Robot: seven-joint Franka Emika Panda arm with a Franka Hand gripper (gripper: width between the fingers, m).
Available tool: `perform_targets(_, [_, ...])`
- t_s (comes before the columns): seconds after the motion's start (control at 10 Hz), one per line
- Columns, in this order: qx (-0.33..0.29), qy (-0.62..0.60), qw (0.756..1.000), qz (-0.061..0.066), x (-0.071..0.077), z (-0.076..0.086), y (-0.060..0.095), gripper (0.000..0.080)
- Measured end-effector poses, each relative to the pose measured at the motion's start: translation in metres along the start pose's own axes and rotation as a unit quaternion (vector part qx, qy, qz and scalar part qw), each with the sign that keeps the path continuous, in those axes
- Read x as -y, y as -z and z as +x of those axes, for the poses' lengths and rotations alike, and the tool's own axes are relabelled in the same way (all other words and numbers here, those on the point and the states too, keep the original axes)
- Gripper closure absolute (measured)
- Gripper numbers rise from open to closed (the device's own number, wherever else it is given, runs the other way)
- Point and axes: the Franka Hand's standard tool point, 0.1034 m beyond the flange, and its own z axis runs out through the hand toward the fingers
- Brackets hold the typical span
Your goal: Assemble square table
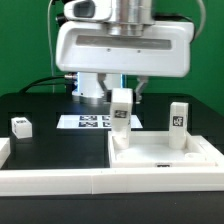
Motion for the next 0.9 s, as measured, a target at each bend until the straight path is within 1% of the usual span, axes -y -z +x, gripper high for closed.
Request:
perform_targets(0.1, [-0.006, 0.0, 1.0, 0.003, 0.014, 0.006, 0.005, 0.0509])
perform_targets(0.2, [-0.013, 0.001, 1.0, 0.006, 0.025, 0.01, 0.009, 0.0509])
perform_targets(0.3, [-0.021, 0.001, 1.0, 0.008, 0.036, 0.013, 0.01, 0.0509])
perform_targets(0.4, [-0.02, 0.002, 1.0, 0.008, 0.04, 0.012, 0.01, 0.0509])
perform_targets(0.5, [-0.026, 0.0, 1.0, 0.008, 0.038, 0.014, 0.01, 0.0509])
perform_targets(0.6, [-0.068, 0.001, 0.998, 0.009, 0.038, 0.022, 0.011, 0.0509])
perform_targets(0.7, [-0.107, 0.001, 0.994, 0.01, 0.041, 0.021, 0.009, 0.0509])
perform_targets(0.8, [-0.139, 0.002, 0.99, 0.012, 0.046, 0.02, 0.007, 0.0509])
perform_targets(0.9, [-0.177, 0.006, 0.984, 0.015, 0.054, 0.022, 0.008, 0.0509])
